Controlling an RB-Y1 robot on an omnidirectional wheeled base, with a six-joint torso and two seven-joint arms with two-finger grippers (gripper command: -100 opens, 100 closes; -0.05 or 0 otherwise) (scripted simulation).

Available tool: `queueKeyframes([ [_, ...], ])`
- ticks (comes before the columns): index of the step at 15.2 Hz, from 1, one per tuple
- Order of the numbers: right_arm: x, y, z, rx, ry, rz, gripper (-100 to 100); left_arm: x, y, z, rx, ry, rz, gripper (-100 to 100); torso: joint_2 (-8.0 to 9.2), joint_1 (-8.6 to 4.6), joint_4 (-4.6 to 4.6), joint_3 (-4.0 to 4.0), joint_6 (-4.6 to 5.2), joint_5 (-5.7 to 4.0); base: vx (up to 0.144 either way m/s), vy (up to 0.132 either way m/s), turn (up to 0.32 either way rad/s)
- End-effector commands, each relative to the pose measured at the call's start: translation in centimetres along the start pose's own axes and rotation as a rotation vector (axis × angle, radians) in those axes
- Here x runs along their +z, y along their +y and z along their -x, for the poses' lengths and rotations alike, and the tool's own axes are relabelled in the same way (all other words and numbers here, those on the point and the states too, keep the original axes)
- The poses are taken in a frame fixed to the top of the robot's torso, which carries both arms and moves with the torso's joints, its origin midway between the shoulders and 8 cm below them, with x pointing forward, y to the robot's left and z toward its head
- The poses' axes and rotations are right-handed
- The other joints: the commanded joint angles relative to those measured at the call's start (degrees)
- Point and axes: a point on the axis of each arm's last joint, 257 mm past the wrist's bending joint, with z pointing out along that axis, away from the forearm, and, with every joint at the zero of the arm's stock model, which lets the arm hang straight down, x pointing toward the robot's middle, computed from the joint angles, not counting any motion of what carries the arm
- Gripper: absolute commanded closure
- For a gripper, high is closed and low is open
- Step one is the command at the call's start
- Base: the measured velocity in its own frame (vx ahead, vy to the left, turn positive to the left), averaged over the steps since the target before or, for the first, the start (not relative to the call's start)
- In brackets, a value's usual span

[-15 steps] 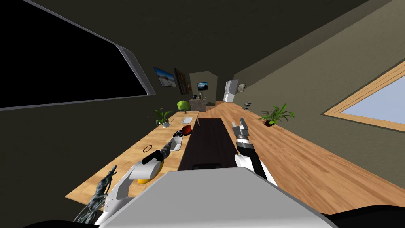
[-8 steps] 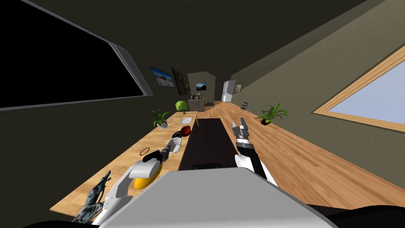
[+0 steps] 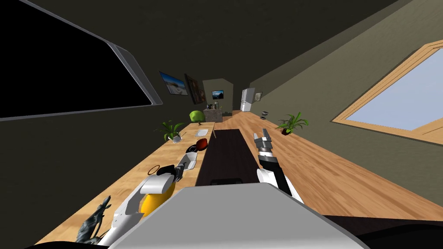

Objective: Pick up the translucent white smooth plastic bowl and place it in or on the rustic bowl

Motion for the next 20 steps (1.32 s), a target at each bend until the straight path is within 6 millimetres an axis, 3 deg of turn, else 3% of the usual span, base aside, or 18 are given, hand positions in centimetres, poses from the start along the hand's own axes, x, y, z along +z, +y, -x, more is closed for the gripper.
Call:
queueKeyframes([
  [1, 0.0, 0.0, 0.0, 0.0, 0.0, 0.0, 0, 0.0, 0.0, 0.0, 0.0, 0.0, 0.0, -100, 0.0, 0.0, 0.0, 0.0, 0.0, 0.0, 0.013, 0.011, -0.019],
  [5, 0.0, 0.0, 0.0, 0.0, 0.0, 0.0, 0, 1.6, 0.5, 0.3, -0.009, -0.006, 0.004, -100, 0.05, -0.05, 0.01, 0.03, 0.0, -0.01, 0.006, 0.005, -0.035],
  [7, 0.0, 0.0, 0.0, 0.0, 0.0, 0.0, 0, 1.5, 0.6, 0.3, -0.01, -0.006, 0.006, -100, 0.07, -0.06, 0.01, 0.04, -0.01, -0.01, 0.002, 0.002, -0.012],
  [8, 0.0, 0.0, 0.0, 0.0, 0.0, 0.0, 0, 1.6, 0.6, 0.3, -0.009, -0.006, 0.004, 100, 0.08, -0.07, 0.02, 0.04, -0.01, -0.01, 0.0, 0.0, 0.0],
  [17, 0.0, 0.0, 0.0, 0.0, 0.0, 0.0, 0, 0.4, 0.2, 0.1, -0.002, -0.001, 0.004, 100, 0.19, -0.19, 0.11, 0.15, -0.02, -0.11, -0.002, -0.003, 0.02],
  [20, 0.0, 0.0, 0.0, 0.0, 0.0, 0.0, 0, -1.2, -1.5, 0.2, -0.016, 0.007, -0.014, 100, -0.02, -0.25, 0.15, 0.07, 0.03, -0.18, 0.067, -0.01, 0.005],
])
